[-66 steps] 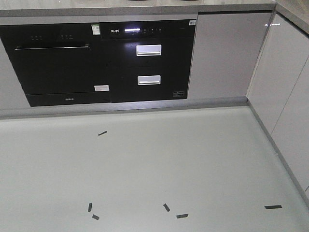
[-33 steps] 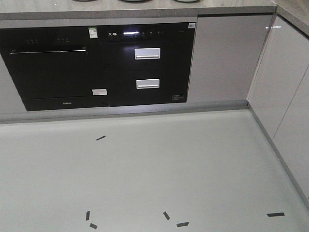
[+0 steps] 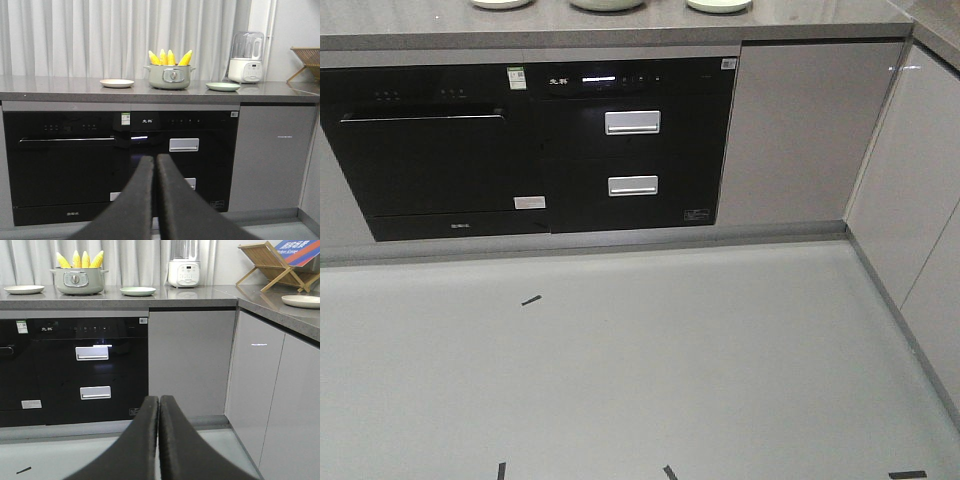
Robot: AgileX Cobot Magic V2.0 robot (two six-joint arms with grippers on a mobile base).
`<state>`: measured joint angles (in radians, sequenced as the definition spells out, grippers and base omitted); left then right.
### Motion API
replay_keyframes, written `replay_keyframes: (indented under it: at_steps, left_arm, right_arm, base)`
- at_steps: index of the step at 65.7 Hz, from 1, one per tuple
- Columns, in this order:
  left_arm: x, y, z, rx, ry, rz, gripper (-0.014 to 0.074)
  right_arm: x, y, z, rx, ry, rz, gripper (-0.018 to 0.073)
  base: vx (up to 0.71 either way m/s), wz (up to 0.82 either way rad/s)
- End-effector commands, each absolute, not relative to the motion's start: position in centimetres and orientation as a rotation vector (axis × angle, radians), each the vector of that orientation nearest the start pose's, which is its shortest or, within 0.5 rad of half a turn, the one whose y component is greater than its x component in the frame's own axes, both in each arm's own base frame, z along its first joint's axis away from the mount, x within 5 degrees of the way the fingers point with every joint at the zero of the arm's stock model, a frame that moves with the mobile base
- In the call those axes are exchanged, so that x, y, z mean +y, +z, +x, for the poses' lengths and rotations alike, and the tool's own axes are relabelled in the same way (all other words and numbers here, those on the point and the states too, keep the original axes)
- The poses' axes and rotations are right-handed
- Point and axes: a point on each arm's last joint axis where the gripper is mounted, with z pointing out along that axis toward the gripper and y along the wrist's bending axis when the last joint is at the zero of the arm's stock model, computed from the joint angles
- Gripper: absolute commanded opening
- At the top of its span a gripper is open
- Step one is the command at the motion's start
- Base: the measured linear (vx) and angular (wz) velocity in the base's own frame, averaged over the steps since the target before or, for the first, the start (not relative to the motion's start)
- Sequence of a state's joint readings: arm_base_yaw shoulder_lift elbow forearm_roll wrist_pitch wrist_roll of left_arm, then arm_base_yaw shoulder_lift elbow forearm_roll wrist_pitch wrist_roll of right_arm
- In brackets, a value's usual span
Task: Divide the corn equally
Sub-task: 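Drive the base forward toward the counter with the pot and plates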
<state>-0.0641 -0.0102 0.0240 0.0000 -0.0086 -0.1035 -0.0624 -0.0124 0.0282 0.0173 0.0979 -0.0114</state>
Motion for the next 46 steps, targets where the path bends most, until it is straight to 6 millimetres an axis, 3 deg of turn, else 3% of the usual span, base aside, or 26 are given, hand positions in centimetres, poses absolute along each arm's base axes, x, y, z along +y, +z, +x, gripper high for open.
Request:
replay_keyframes:
  at_steps: [1, 46]
  left_arm:
    - [-0.34, 20.97, 5.48, 1.408, -0.149, -0.039, -0.0006]
    - [-0.34, 20.97, 5.48, 1.408, -0.149, -0.039, -0.0006]
  right_arm:
    - [-0.35, 19.94, 5.68, 1.526, -0.056, 0.041, -0.0001]
    - [-0.35, 19.93, 5.68, 1.527, -0.056, 0.041, -0.0001]
  base:
    - [0.14, 0.0]
    - [0.12, 0.01]
